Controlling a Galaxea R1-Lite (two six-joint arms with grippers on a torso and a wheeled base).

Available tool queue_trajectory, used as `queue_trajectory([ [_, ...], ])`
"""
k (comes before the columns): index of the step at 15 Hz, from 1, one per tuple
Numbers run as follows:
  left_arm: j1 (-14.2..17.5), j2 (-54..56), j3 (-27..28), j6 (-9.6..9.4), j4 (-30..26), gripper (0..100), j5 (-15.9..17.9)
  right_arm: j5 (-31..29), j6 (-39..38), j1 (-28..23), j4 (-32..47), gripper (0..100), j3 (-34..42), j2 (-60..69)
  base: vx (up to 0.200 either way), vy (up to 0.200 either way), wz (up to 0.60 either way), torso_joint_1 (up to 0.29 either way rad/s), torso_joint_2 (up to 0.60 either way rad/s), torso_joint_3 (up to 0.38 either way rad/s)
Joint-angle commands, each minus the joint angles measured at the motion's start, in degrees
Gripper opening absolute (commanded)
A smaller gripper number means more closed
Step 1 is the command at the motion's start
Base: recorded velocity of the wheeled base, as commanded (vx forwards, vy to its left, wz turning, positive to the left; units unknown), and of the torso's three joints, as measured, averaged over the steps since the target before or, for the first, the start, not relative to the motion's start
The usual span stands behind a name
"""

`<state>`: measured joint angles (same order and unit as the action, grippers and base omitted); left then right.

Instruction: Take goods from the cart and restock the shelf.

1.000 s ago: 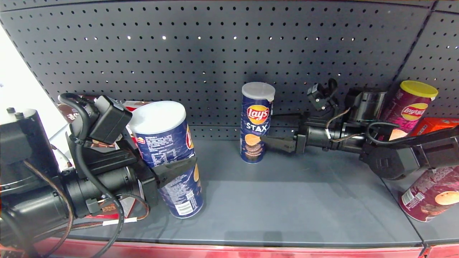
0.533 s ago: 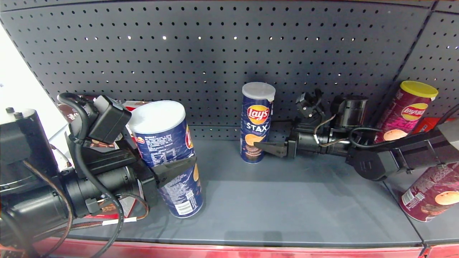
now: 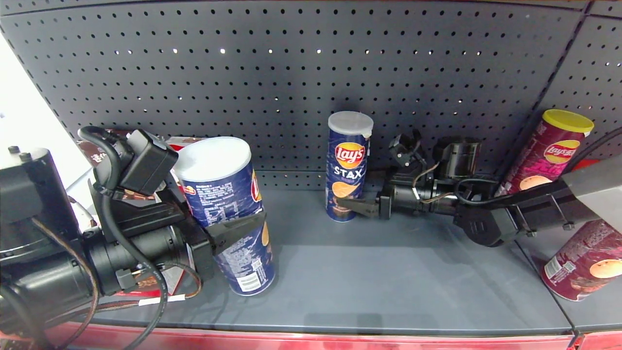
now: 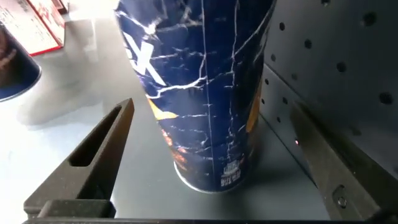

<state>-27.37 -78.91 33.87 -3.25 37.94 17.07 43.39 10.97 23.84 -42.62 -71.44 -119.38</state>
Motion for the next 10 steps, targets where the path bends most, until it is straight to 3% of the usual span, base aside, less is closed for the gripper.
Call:
queue_trajectory([
  [1, 0.03, -0.02, -0.2, 0.0, 0.03, 0, -0.02, 0.03, 0.01, 0.24, -0.01, 100, -0.9, -1.38, 0.0, 0.0, 0.0, 0.0, 0.0, 0.0],
  [7, 0.03, -0.02, -1.43, 0.0, 1.17, 0, -0.02, 0.21, 0.01, 0.85, -0.45, 100, -3.09, -3.93, 0.0, 0.0, 0.0, 0.0, 0.0, 0.0],
  [8, 0.03, 0.07, -1.43, 0.0, 1.17, 0, -0.02, 0.21, 0.01, 1.03, -1.33, 0, -3.45, -4.19, 0.0, 0.0, 0.0, 0.0, 0.0, 0.0],
  [10, 0.03, 0.07, -1.35, 0.0, 1.26, 0, -0.02, 0.12, 0.01, 1.56, -1.33, 0, -3.27, -4.19, 0.0, 0.0, 0.0, 0.0, 0.0, 0.0],
])
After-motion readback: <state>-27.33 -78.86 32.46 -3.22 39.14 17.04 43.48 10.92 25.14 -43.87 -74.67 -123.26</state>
